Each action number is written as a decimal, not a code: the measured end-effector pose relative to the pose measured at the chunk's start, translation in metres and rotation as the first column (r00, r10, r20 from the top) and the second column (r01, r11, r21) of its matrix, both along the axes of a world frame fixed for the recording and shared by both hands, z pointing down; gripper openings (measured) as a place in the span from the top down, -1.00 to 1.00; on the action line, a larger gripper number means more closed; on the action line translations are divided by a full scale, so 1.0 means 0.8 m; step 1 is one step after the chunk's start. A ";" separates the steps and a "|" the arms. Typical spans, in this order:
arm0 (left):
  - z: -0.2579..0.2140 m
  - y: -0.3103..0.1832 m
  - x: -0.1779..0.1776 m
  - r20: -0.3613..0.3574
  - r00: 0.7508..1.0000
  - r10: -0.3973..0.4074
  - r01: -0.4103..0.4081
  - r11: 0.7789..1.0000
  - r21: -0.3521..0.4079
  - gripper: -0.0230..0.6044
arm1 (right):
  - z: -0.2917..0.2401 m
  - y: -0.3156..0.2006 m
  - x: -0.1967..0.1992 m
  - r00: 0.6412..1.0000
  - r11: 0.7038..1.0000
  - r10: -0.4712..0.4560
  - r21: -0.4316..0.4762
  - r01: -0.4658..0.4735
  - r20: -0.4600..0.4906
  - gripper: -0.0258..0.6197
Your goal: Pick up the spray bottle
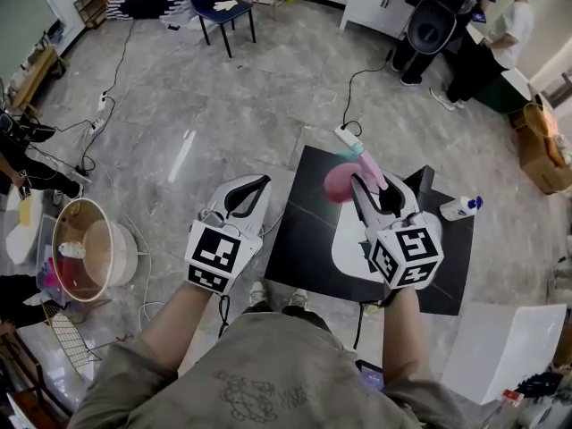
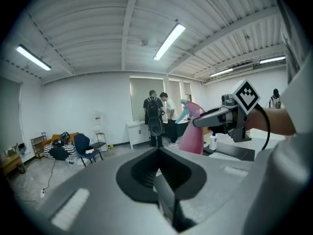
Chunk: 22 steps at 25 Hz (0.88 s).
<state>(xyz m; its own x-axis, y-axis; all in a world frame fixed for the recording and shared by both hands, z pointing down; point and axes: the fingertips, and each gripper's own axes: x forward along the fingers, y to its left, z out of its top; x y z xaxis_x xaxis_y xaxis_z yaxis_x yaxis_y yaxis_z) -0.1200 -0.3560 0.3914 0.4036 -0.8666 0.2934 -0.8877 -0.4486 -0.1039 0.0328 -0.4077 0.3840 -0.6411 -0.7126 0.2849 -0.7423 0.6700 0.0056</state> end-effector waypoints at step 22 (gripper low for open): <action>-0.101 0.068 0.026 0.014 0.997 0.071 -0.072 0.982 0.175 0.93 | -0.126 0.127 0.070 0.994 0.982 0.036 0.181 -0.054 0.103 0.40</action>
